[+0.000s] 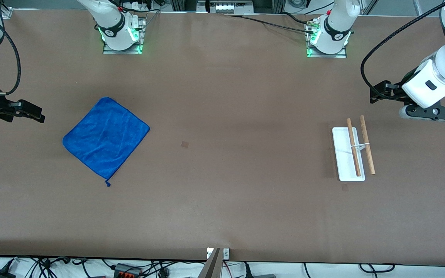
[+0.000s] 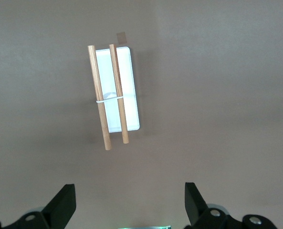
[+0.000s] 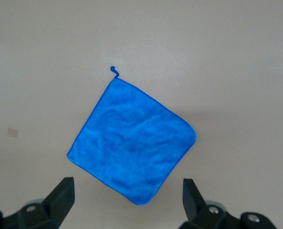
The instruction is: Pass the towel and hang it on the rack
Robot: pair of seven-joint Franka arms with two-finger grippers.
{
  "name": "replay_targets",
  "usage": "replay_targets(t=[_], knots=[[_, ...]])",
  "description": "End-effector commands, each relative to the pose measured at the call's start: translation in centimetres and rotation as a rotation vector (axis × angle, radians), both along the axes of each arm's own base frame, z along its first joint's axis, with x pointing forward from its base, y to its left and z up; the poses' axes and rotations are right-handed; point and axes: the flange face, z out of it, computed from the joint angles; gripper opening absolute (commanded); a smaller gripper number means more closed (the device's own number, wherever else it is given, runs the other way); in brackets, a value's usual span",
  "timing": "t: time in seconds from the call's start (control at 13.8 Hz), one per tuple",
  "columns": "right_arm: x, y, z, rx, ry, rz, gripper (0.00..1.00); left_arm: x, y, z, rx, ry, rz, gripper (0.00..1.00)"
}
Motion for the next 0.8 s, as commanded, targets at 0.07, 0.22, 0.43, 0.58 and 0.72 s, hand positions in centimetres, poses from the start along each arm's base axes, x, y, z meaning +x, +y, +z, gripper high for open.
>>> replay_targets(t=[0.07,0.22,0.43,0.58,0.72], knots=[[-0.4,0.2,-0.2,0.001,0.012,-0.009,1.0,-0.1,0.1,0.1,0.022,0.003,-0.012,1.0],[-0.3,0.4,-0.4,0.001,0.015,-0.006,1.0,-0.1,0.2,0.1,0.022,0.003,-0.01,1.0],[0.1,0.5,-1.5,0.001,0.034,-0.007,1.0,-0.1,0.2,0.1,0.022,0.003,-0.01,1.0],[0.9,0.2,-4.1,0.002,0.077,0.005,1.0,-0.1,0.1,0.1,0.024,0.003,-0.012,1.0],[2.6,0.2,-9.2,-0.003,0.137,0.007,1.0,-0.1,0.1,0.1,0.024,0.003,-0.012,1.0]])
